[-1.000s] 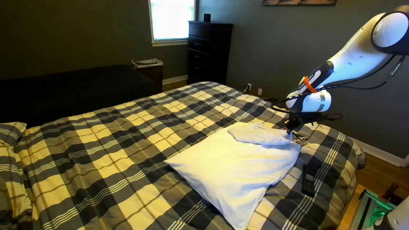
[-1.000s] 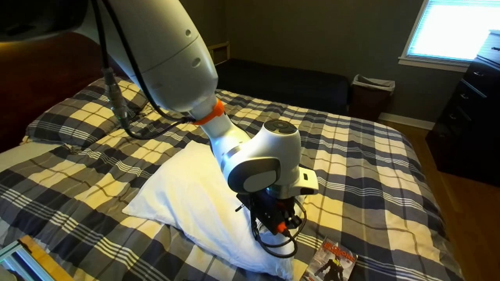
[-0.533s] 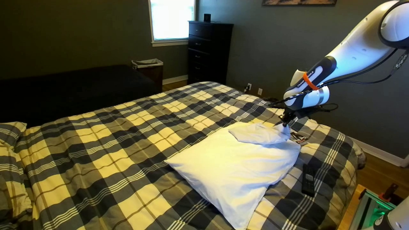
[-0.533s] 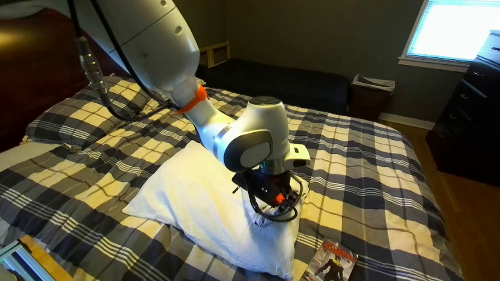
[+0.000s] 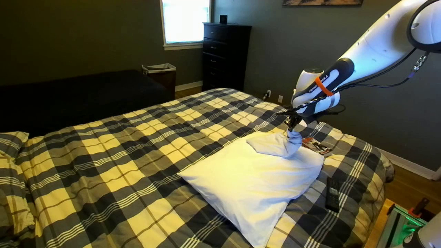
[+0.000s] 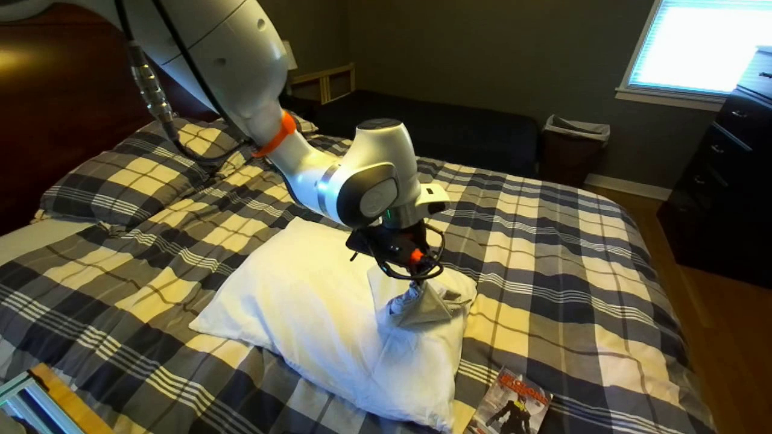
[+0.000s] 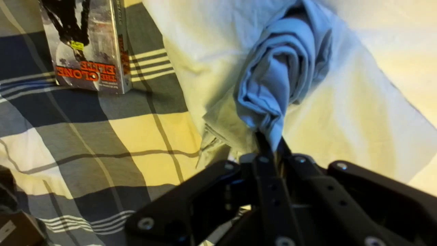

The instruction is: Fold the white cloth twice

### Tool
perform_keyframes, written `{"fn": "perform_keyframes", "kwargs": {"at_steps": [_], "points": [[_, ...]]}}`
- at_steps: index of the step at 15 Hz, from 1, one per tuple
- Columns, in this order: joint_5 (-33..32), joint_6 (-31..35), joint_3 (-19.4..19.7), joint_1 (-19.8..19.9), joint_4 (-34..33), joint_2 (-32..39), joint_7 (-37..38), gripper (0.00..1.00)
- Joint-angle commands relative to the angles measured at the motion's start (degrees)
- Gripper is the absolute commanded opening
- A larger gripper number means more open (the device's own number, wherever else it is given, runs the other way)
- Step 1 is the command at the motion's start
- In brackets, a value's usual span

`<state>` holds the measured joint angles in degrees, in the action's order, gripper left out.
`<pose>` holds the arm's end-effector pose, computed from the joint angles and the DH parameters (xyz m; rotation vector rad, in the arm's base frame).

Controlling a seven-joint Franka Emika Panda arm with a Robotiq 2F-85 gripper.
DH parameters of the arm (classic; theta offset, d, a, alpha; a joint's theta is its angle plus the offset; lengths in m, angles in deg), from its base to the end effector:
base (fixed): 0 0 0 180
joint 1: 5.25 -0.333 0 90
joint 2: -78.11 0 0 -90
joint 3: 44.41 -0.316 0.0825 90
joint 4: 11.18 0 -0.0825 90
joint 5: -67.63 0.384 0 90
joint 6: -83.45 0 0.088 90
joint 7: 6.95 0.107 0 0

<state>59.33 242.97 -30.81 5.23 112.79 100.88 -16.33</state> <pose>0.5402 -0.2323 0.2372 2.9135 -0.1429 0.2551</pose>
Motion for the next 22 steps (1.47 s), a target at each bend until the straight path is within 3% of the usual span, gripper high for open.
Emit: {"fn": "perform_keyframes", "kwargs": {"at_steps": [1, 13, 22], "points": [[-0.49, -1.76, -1.42, -0.44, -3.27, 1.76, 0.94, 0.01], [-0.08, -8.51, -5.92, -2.16, -15.74, 10.07, 0.51, 0.01], [3.57, -8.72, -10.12, -0.34, -22.41, 16.16, -0.94, 0.01]]}}
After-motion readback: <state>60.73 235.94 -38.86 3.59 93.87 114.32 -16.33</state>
